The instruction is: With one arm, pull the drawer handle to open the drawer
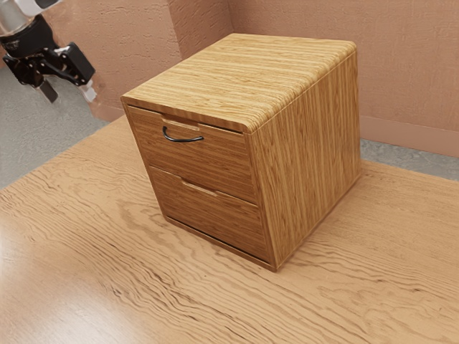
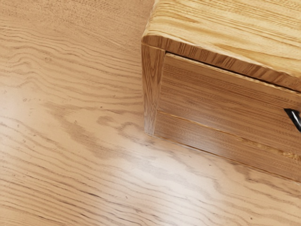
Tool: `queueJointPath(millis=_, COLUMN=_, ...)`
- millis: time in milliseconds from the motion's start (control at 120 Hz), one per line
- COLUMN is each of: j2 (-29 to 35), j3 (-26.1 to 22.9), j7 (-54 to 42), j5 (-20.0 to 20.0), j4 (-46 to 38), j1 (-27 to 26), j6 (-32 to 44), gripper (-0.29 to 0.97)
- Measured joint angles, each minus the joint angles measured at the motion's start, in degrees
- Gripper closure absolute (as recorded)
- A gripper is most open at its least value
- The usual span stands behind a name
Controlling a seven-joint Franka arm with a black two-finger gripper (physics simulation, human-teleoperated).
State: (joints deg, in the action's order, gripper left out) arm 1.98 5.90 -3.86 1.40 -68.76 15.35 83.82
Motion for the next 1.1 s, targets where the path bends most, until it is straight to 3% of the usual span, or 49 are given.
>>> queueJointPath(millis=117, j2=1.8, j3=-1.8, j7=0.1, j5=-1.0, j4=1.0, j1=0.7, j6=-1.4, gripper=0.02)
queueJointPath(millis=217, j2=2.6, j3=-3.6, j7=-0.7, j5=0.7, j4=1.1, j1=0.5, j6=-5.3, gripper=0.02)
queueJointPath(millis=550, j2=1.8, j3=-5.6, j7=-24.3, j5=3.3, j4=1.0, j1=0.7, j6=-11.5, gripper=0.02)
queueJointPath(millis=625, j2=1.8, j3=-10.5, j7=-29.7, j5=2.6, j4=0.7, j1=3.1, j6=-12.2, gripper=0.02)
queueJointPath(millis=683, j2=1.8, j3=-13.0, j7=-33.8, j5=1.2, j4=0.6, j1=0.9, j6=-12.2, gripper=0.02)
queueJointPath(millis=825, j2=1.9, j3=-12.5, j7=-43.9, j5=1.0, j4=-1.3, j1=-3.4, j6=-10.3, gripper=0.02)
queueJointPath(millis=975, j2=3.6, j3=-10.6, j7=-52.7, j5=1.1, j4=-5.3, j1=1.0, j6=-6.4, gripper=0.02)
queueJointPath(millis=1100, j2=6.9, j3=-11.8, j7=-58.6, j5=-0.8, j4=-13.1, j1=-1.5, j6=0.5, gripper=0.02)
